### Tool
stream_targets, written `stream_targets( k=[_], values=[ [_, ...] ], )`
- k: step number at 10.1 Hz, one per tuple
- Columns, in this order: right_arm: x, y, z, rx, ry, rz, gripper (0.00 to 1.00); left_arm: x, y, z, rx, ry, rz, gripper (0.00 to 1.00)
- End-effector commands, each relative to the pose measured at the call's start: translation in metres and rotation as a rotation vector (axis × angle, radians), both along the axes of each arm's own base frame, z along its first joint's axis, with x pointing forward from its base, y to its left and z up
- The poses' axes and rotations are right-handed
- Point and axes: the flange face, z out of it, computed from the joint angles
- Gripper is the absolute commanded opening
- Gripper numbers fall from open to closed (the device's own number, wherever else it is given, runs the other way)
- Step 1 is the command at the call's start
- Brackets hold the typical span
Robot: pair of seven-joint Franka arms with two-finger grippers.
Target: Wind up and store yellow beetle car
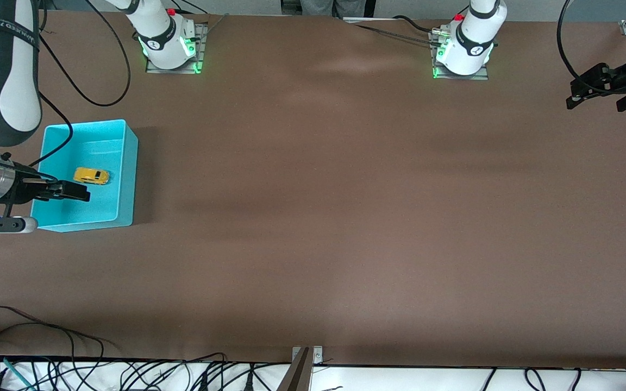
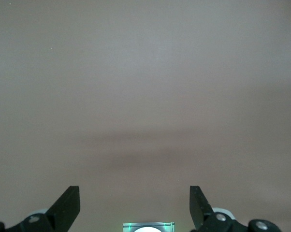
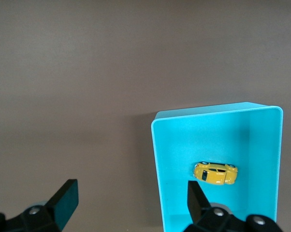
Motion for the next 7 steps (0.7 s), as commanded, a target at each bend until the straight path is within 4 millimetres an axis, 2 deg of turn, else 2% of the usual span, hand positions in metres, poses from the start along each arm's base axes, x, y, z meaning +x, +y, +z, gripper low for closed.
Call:
stream_targets(
  k=[1,7],
  values=[
    [-0.003,0.002,0.005,0.002,0.011,-0.026,1.00,0.004,0.003,0.007,0.010,-0.010,-0.017,1.00],
    [-0.004,-0.027,0.009,-0.030,0.002,-0.047,1.00,0.005,0.003,0.006,0.010,-0.008,-0.017,1.00]
  ],
)
